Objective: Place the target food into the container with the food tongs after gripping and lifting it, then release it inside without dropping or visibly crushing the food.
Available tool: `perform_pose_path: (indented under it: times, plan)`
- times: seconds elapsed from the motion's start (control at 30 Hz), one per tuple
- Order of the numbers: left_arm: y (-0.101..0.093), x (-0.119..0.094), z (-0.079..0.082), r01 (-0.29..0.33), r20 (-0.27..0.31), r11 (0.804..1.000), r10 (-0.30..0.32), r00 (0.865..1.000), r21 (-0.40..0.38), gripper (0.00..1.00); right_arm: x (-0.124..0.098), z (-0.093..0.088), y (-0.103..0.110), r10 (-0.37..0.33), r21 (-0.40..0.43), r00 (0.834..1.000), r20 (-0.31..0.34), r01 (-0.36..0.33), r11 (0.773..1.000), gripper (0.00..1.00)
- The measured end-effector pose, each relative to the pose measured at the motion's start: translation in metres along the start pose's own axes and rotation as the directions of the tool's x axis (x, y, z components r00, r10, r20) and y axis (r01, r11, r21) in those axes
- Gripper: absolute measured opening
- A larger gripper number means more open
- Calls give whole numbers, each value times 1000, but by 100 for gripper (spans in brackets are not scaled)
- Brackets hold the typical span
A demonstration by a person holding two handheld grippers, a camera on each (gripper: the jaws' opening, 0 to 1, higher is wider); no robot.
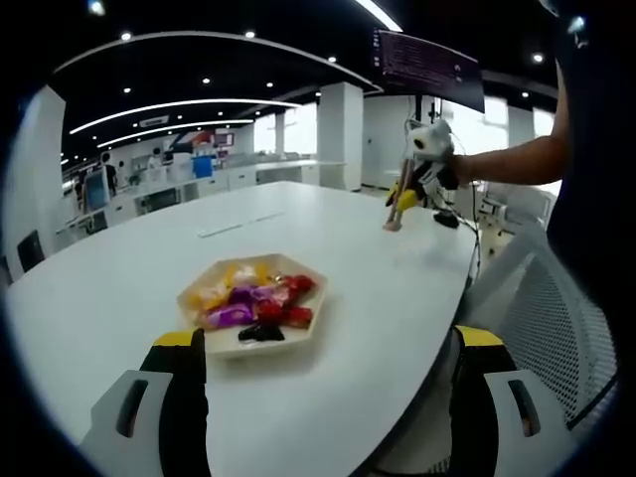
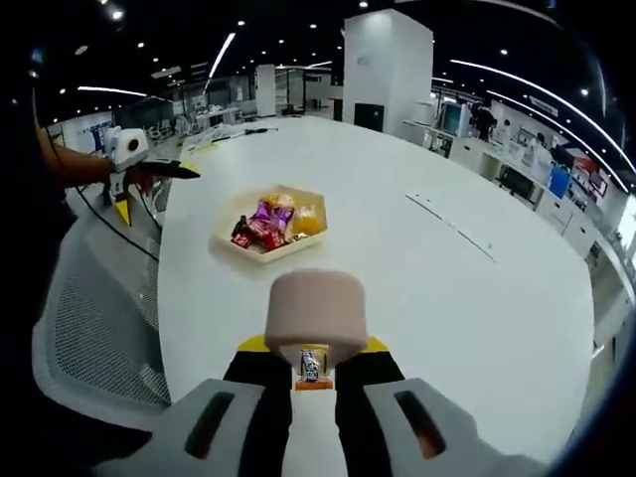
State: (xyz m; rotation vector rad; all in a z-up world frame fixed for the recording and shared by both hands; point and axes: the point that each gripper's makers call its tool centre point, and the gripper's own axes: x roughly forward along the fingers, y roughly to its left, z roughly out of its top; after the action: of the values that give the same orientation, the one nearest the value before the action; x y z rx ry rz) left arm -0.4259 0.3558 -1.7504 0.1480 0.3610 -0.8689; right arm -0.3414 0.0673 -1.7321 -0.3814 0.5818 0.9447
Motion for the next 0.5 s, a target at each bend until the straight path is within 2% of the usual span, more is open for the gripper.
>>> perform_pose_path:
  times: [0.23,0.5]
  plan:
    - [-1,0,1,4,5,1000,-4,1000,-5,99,-5,17,-8,-35,-4,999,25,35,999,14]
    - [-1,0,1,3,1,1000,-3,1000,-3,99,-4,24,-9,-36,-14,999,25,36,999,14]
